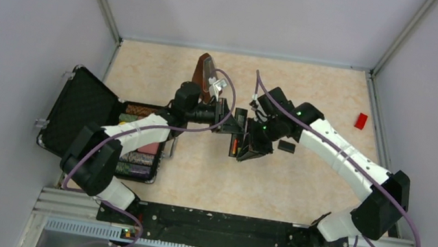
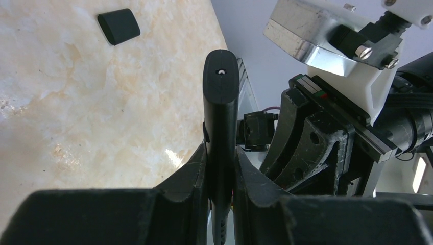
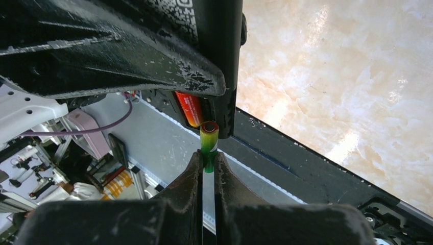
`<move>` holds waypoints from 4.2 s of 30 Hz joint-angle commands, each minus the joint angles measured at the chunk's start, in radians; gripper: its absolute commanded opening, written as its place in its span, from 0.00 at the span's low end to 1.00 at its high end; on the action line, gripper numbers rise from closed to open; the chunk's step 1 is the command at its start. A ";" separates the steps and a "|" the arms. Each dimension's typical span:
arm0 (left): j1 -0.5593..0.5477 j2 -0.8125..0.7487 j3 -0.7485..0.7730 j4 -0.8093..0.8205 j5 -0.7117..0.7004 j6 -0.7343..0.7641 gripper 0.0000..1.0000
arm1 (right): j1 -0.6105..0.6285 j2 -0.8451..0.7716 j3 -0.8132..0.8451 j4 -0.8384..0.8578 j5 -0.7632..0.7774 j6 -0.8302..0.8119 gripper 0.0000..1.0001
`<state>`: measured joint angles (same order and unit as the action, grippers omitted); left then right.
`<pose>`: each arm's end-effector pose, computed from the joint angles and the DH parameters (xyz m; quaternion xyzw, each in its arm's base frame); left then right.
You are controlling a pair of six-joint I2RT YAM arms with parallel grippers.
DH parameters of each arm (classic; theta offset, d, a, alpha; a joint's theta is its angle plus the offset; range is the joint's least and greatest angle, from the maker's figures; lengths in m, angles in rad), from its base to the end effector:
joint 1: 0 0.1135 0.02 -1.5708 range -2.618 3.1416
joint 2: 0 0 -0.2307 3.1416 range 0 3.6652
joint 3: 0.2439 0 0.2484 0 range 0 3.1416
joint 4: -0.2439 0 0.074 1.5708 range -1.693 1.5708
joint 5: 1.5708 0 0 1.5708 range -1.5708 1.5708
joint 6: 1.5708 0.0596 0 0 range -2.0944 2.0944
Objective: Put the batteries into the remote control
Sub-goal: Load the battery into the remote control.
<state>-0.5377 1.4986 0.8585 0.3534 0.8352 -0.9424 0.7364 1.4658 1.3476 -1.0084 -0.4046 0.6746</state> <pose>0.2710 -0.2130 0.2155 0.0908 0.7659 -0.6090 0.1852 0.2047 0.2173 0.2578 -0.0738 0.9537 0.2891 0.0372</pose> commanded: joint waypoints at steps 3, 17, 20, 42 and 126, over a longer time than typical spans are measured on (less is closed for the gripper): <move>-0.004 -0.035 -0.016 0.093 0.033 0.004 0.00 | -0.009 0.027 -0.007 0.051 -0.005 0.006 0.00; -0.006 -0.043 -0.019 0.088 0.059 -0.098 0.00 | -0.033 0.044 0.006 0.061 0.063 0.027 0.02; -0.006 -0.048 -0.022 0.088 0.077 -0.135 0.00 | -0.032 0.051 0.002 0.072 0.065 0.029 0.05; -0.003 -0.071 0.024 -0.046 0.049 -0.110 0.00 | -0.040 0.038 -0.008 0.125 0.104 0.049 0.35; -0.006 -0.094 0.045 0.314 -0.018 -0.454 0.00 | -0.177 -0.388 -0.607 1.211 -0.232 0.476 0.13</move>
<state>-0.5007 1.4677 0.8707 0.6197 0.7887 -1.4540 0.5774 1.0588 0.7452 0.1131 -0.6518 1.1011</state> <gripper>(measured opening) 0.220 0.194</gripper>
